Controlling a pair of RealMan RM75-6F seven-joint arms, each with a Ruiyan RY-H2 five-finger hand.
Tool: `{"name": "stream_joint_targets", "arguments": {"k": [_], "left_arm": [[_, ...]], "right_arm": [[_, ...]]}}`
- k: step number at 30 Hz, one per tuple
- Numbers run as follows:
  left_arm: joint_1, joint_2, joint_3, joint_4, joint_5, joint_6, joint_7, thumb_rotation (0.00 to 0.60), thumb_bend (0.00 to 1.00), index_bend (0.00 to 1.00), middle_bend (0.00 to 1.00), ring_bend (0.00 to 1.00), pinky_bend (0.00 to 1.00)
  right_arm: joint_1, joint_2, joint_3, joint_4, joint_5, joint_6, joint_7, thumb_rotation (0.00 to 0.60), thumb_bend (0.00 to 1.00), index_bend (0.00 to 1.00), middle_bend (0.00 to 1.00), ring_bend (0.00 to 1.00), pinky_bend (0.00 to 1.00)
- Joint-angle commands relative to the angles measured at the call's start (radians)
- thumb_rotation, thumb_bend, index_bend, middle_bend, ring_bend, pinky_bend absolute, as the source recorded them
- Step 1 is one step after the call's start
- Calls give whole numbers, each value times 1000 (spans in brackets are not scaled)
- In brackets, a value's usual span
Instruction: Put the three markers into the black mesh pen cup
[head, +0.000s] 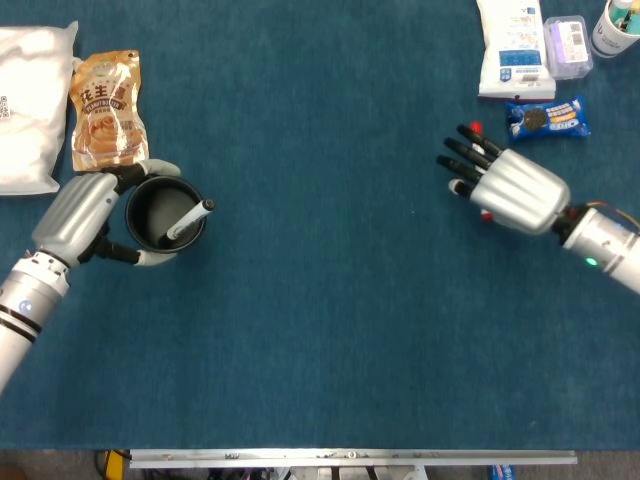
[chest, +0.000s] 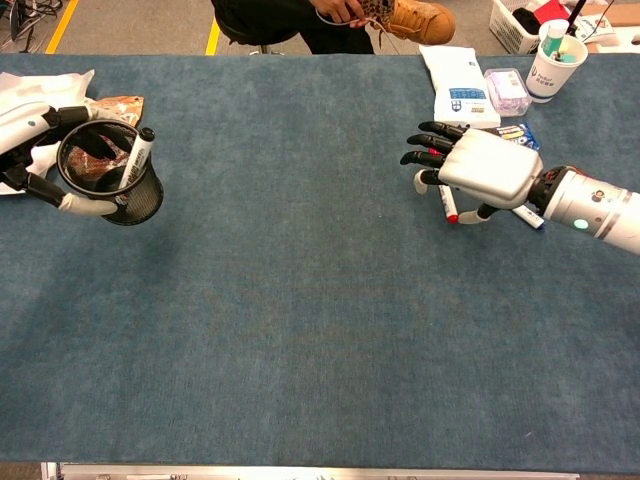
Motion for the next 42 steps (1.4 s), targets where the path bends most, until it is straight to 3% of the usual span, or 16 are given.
{"name": "stream_joint_targets", "arguments": {"k": [1, 19, 42], "left_arm": [[2, 3, 1, -2, 0, 2, 2, 600, 137, 235, 396, 351, 273], [6, 1, 1, -13, 0, 3, 14, 600, 137, 226, 395, 351, 274], [16, 6, 0, -11, 2, 13, 5, 600, 137, 213, 386, 347, 274]], "right_arm": [[10, -9, 7, -16, 9, -13, -12, 600, 36, 404, 182, 68, 39], [9, 14, 2, -50, 36, -44, -2, 600, 213, 426, 191, 68, 39], [19, -8, -17, -22, 35, -73, 1, 600, 271, 517, 224, 69, 39]]}}
